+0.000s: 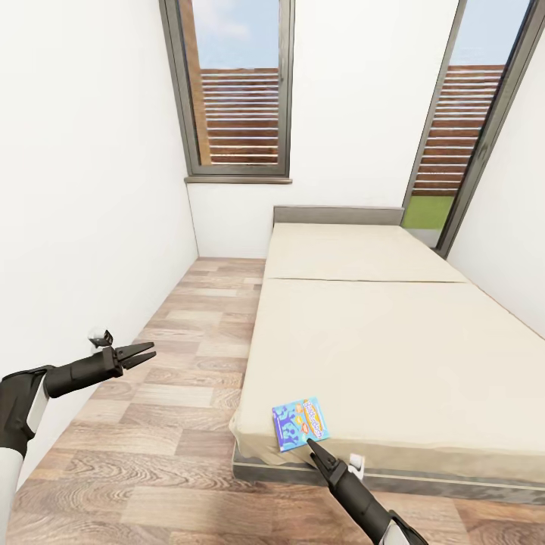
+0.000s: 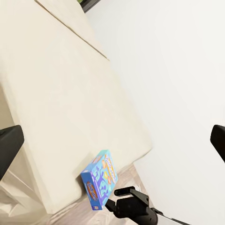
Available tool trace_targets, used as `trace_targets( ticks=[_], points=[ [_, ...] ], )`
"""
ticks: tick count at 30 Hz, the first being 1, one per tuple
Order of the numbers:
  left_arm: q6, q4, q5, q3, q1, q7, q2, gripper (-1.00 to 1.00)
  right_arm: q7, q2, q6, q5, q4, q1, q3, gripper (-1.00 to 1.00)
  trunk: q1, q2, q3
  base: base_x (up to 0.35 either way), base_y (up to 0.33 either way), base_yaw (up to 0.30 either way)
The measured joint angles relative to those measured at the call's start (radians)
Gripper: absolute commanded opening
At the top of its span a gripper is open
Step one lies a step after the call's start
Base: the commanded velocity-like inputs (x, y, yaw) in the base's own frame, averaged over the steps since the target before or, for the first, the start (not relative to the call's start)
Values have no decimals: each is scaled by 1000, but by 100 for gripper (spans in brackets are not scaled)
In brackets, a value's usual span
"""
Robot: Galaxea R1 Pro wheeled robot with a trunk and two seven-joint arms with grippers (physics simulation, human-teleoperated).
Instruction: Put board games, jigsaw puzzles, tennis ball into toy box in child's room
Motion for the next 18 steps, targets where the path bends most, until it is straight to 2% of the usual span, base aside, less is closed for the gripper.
trace_targets(
  ticks=[15, 18],
  points=[
    [0, 0, 0, 0, 0, 1, 0, 100, -3, -1, 0, 0, 0, 1, -1, 100, 0, 0, 0, 0, 0, 0],
    [-2, 0, 1, -3, 2, 3, -10, 100, 14, 16, 5, -3, -17, 16, -2, 100, 0, 0, 0, 0, 0, 0]
  ],
)
